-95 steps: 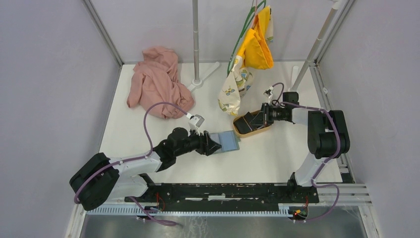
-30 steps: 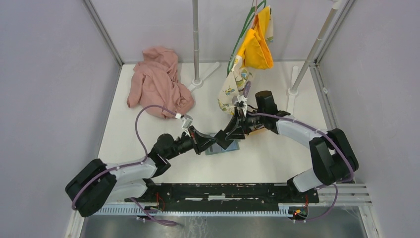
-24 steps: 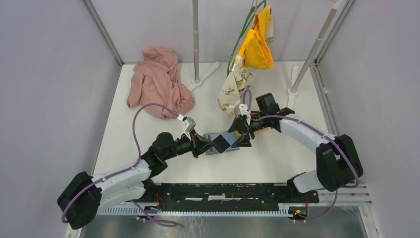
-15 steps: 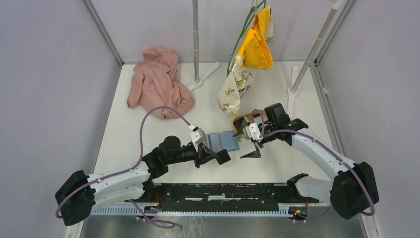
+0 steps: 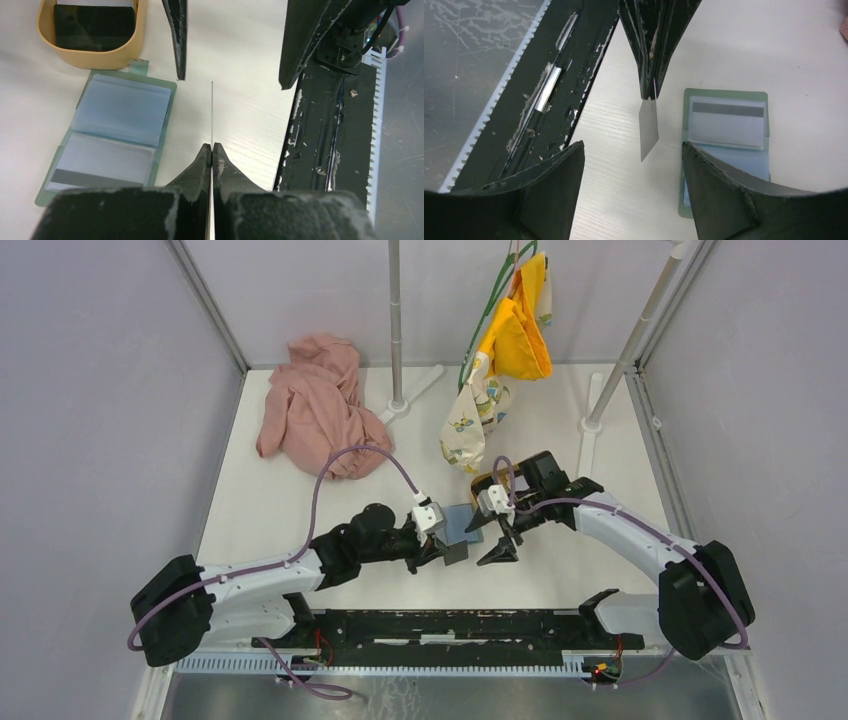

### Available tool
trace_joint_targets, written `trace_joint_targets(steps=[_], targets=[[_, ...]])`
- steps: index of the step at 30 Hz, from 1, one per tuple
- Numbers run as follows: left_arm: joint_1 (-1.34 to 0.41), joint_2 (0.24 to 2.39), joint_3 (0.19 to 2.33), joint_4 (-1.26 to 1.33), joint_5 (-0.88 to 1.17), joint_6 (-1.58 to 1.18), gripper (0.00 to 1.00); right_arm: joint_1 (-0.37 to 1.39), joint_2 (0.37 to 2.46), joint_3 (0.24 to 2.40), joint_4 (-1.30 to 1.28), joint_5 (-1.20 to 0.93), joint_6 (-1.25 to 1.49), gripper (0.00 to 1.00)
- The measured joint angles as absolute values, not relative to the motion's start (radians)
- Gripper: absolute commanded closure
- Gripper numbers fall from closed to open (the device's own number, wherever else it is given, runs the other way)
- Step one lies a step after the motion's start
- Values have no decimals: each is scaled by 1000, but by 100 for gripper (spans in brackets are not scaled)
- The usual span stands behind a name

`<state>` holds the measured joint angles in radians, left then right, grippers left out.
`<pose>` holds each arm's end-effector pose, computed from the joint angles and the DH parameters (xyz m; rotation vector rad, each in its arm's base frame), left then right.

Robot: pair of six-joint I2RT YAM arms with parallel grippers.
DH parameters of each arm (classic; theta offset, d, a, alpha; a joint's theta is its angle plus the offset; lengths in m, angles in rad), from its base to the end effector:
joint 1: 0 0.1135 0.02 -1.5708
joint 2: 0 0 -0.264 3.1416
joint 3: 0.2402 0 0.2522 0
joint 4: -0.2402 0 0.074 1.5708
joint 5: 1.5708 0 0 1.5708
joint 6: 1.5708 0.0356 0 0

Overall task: Put the credit cards into the card holder
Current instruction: Insert the credit card into the card holder.

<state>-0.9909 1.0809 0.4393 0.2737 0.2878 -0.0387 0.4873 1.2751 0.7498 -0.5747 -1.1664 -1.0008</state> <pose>0.1169 -0.1970 0.2090 1.1135 1.7174 -0.9451 0.1835 0.1343 0.2167 -1.6897 1.3382 1.2288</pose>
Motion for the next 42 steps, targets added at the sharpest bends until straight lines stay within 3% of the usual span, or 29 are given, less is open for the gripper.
trace_joint_targets(steps=[7,11,17,18,21,25,26,27,30,32,34,42], targets=[[-1000,1129,481,249,295,21,98,522,1290,749,-478,-1139,-875,46],[-1001,1129,484,248,305,31,98,533,1295,749,-448,-1139,-847,63],[-1001,1129,484,248,316,42,97,557,1314,749,-430,-1138,-827,100],[-1002,1129,484,247,316,42,94,559,1319,749,-427,-1137,-826,100],[-1005,1126,483,237,297,41,67,562,1338,752,-427,-1133,-814,100],[-1007,1053,467,222,142,-11,14,555,1364,762,-407,-1099,-744,100],[-1006,1021,451,224,101,-34,4,554,1365,762,-406,-1098,-740,100],[-1005,974,423,238,54,-69,2,542,1370,760,-385,-1092,-694,100],[-998,795,309,250,-73,-208,4,478,1370,731,-265,-1090,-538,100],[-988,710,245,248,-115,-303,15,418,1370,680,-134,-1085,-390,100],[-983,679,214,247,-139,-382,19,370,1370,619,1,-1073,-239,100],[-953,871,221,214,-235,-549,22,334,1413,519,334,-968,261,100]])
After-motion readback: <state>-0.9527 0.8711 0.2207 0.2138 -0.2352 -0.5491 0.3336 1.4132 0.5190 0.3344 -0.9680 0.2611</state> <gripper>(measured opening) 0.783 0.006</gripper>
